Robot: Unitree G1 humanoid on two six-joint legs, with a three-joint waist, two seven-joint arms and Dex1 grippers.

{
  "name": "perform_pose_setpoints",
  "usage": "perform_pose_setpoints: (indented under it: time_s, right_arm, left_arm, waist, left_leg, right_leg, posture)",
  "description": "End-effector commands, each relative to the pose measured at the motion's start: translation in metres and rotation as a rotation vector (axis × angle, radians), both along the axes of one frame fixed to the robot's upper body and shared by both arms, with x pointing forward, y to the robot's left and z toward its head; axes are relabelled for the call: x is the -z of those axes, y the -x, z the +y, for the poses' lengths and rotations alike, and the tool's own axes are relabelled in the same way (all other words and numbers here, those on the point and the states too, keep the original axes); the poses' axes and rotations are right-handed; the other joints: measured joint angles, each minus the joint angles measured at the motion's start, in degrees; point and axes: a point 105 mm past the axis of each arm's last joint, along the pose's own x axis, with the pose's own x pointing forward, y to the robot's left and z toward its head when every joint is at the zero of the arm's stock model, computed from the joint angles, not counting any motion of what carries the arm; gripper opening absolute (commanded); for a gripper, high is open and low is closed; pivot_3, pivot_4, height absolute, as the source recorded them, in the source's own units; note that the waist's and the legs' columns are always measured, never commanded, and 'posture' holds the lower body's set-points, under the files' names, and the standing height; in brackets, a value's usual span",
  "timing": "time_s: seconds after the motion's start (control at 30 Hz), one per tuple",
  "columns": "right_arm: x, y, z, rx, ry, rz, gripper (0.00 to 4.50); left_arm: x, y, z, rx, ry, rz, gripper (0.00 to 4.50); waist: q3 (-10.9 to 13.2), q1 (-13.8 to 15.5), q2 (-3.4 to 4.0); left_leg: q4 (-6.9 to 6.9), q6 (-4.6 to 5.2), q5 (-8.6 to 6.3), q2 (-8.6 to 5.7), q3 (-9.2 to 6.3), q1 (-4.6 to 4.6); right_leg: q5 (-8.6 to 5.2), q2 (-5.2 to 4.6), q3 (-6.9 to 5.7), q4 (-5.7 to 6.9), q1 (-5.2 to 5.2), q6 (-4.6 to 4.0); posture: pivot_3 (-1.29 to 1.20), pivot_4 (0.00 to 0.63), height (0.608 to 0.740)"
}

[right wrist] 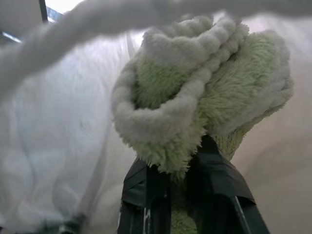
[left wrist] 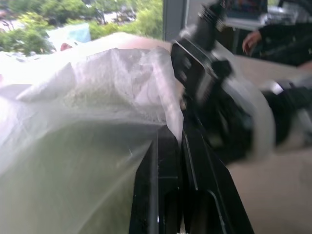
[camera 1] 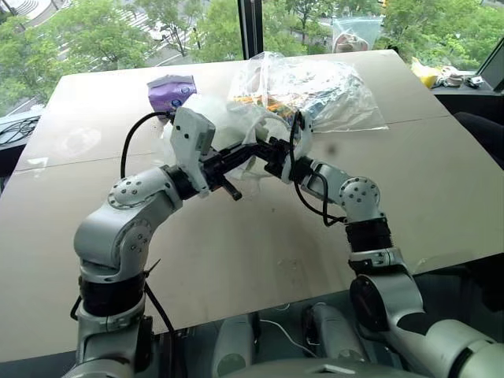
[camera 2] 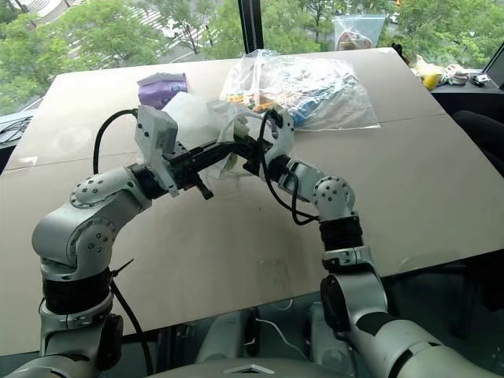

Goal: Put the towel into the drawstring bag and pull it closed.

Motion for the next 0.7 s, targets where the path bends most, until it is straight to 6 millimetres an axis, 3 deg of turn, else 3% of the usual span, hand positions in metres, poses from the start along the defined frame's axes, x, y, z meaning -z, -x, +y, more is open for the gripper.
perform_pose_setpoints:
  time_s: [0.03, 0.13, 0.27, 0.3, 0.4, 0.57, 0.7]
  right_arm:
    - [-0.017, 0.017, 0.025, -0.107, 0.072, -0.152, 0.06]
    - [-0.032, -0.002, 0.008, 0.014, -0.129, -0.037, 0.06]
    - [-0.031, -0.003, 0.010, 0.054, -0.034, -0.103, 0.06]
    - [-0.032, -0.003, 0.011, 0.060, -0.035, -0.105, 0.94]
    - [-0.035, 0.000, 0.011, 0.052, 0.027, -0.155, 2.23]
    - [-0.043, 0.018, 0.012, -0.046, 0.147, -0.262, 2.23]
    - [-0.050, 0.030, 0.006, -0.098, 0.208, -0.357, 2.23]
  left_arm:
    - [-0.010, -0.002, -0.005, 0.027, -0.065, -0.126, 0.00]
    - [-0.010, -0.004, -0.006, 0.038, -0.133, -0.187, 0.00]
    - [-0.014, -0.012, -0.006, -0.001, -0.095, -0.228, 0.00]
    - [-0.016, -0.015, -0.005, -0.014, -0.084, -0.236, 0.00]
    - [-0.024, -0.025, 0.000, -0.075, -0.050, -0.271, 0.00]
    - [-0.053, -0.044, 0.022, -0.241, 0.097, -0.334, 0.00]
    - [-0.055, -0.050, 0.029, -0.283, 0.119, -0.335, 0.00]
  waist:
    - [0.03, -0.18, 0.05]
    - [0.03, -0.34, 0.05]
    - [0.03, -0.02, 0.06]
    - [0.03, -0.06, 0.06]
    - [0.04, -0.15, 0.06]
    - [0.04, -0.12, 0.06]
    - [0.03, -0.12, 0.05]
  left_leg:
    - [0.00, 0.00, 0.00, 0.01, 0.09, 0.00]
    - [-0.04, 0.00, 0.00, 0.06, 0.19, -0.06]
    - [0.00, -0.01, 0.02, 0.04, 0.19, -0.57]
    - [0.00, -0.01, 0.02, 0.03, 0.24, -0.57]
    - [0.00, -0.01, 0.02, 0.03, 0.32, -0.59]
    - [0.03, -0.01, 0.03, 0.04, 0.35, -0.59]
    - [0.08, 0.00, 0.03, 0.04, 0.33, -0.58]
  right_leg:
    - [-0.08, -0.03, 0.06, 0.00, -0.03, -0.12]
    - [0.05, 0.02, 0.14, 0.03, -0.14, 0.09]
    - [0.07, 0.04, 0.01, 0.09, -0.55, 0.08]
    - [0.07, 0.04, 0.05, 0.09, -0.56, 0.09]
    - [0.07, 0.03, 0.09, 0.08, -0.58, 0.10]
    - [0.07, 0.05, 0.04, 0.16, -0.58, 0.11]
    - [0.07, 0.04, 0.05, 0.19, -0.57, 0.11]
  posture:
    - [0.00, 0.150, 0.740]
    - [0.00, 0.150, 0.740]
    - [0.00, 0.150, 0.740]
    - [0.00, 0.150, 0.740]
    - [0.00, 0.150, 0.740]
    - [0.00, 0.150, 0.740]
    - [0.00, 0.150, 0.740]
